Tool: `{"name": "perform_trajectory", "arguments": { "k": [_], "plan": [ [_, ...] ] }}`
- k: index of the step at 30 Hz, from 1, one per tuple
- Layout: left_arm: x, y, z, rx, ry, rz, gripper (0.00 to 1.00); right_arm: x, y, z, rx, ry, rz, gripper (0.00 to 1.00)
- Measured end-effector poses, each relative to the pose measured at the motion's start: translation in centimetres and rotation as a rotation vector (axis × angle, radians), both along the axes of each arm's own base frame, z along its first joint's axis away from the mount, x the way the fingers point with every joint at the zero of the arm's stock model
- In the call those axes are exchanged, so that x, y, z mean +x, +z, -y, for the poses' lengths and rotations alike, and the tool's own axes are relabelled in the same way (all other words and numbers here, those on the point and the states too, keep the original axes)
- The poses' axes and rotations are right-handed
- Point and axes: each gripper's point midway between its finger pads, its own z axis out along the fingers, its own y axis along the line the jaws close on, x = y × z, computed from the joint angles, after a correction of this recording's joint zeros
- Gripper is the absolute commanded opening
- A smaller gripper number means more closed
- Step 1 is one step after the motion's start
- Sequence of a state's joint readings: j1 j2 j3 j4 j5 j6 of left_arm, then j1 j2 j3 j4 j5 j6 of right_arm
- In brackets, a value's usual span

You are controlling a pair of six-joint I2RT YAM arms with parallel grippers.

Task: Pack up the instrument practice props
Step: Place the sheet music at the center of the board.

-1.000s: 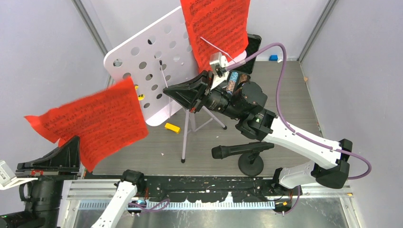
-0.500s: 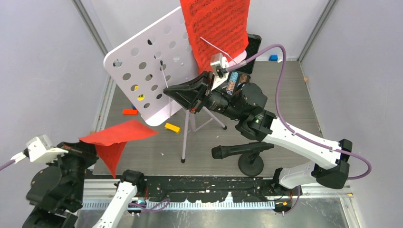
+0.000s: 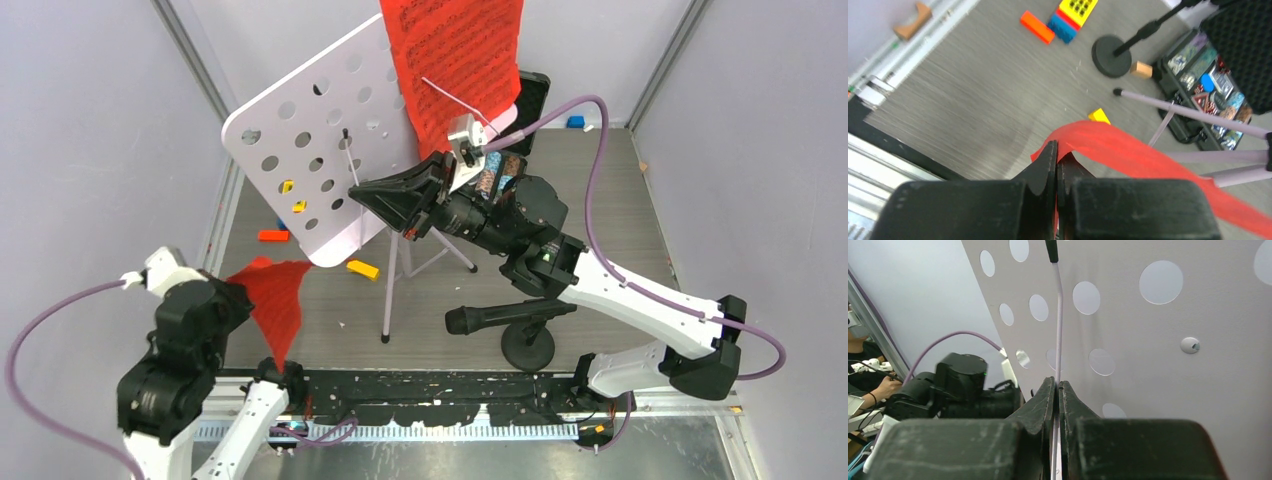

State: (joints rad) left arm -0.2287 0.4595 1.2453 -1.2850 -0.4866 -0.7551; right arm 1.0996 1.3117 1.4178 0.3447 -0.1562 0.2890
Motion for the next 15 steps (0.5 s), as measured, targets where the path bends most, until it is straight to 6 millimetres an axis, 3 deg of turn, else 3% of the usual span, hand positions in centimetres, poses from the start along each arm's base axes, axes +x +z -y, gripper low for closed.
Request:
{"name": "perform_trajectory", "arguments": {
  "k": [7,15],
  "plan": [
    [3.6,-5.1,2.7,-0.078,-0.046,-0.129,0.00,0.1,-0.1,0.4,-0.007,-0.019,0.001,0.00],
    [7.1,-7.2,4.3,-0.141,-0.045,-0.140,0.00,0.3,-0.3,1.0,-0.019,-0.046,0.005,0.00]
  ]
}}
